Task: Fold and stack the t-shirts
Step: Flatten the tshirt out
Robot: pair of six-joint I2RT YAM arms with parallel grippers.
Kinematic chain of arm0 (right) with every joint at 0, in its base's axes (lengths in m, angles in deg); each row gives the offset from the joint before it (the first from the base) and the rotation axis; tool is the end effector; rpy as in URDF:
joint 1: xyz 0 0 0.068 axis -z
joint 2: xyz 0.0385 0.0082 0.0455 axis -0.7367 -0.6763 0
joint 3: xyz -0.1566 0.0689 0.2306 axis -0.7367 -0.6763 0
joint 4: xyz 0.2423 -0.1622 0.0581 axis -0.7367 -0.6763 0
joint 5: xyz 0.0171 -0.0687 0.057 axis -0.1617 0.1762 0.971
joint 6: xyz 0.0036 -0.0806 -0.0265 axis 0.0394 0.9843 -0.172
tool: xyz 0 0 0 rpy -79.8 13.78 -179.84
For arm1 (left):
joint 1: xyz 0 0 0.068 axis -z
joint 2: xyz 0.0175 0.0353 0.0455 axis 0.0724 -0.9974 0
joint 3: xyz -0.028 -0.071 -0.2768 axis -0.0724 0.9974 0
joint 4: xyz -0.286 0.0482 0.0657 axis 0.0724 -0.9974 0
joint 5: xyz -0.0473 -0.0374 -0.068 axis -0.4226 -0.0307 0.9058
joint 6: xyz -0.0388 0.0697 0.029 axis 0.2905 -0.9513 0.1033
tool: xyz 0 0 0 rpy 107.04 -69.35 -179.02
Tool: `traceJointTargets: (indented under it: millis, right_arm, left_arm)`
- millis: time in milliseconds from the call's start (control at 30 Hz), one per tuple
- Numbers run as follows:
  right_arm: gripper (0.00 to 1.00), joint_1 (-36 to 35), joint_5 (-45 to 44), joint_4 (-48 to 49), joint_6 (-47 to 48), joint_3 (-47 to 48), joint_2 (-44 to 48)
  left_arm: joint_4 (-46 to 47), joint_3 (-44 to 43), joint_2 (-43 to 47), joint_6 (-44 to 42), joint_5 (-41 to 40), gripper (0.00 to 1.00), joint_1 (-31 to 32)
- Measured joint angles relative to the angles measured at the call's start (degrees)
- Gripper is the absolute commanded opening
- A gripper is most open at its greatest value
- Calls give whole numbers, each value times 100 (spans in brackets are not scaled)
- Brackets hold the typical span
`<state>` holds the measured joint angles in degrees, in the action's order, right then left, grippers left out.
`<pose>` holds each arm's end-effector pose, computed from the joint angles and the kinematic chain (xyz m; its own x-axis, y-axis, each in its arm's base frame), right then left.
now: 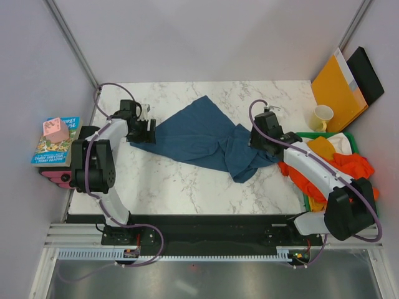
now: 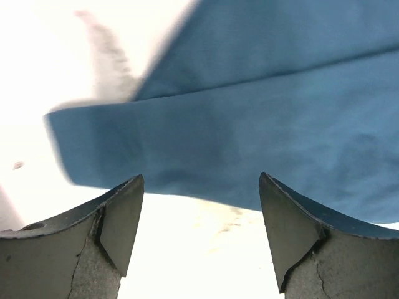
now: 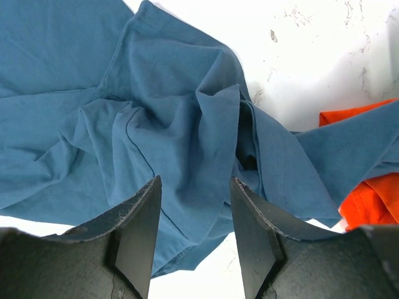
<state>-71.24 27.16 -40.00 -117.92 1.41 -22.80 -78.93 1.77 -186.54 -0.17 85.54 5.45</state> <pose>0.3272 0.1207 0.2302 -0.6818 0.2569 -0.6850 0.1845 0.9664 0.1788 0.4221 -0.0220 0.1485 -0.8727 0.1015 -0.4776 0.1736 0.9788 -0.1091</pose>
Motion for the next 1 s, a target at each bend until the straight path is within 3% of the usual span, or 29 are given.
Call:
traceJointTargets:
  millis: [300,500,600,700,1000]
  right_arm:
    - [56,0,-20,-9,-20,-192,282]
    - [56,0,-20,-48,-59,-334,284]
    - [56,0,-24,-48,-59,-334,284]
    - [56,0,-24,-46,-59,-334,280]
    - [58,0,-17,-33,-59,-334,254]
  left_arm:
    - [59,-168,-341,337,-424,79,-798]
    - [59,-297,-608,372,-343,70,-831]
    - [61,-374,-675,372,-278,45,-824]
    - [52,-376,-695,413,-184,2,-824]
    - [35,-245,-540,356,7,2,-820]
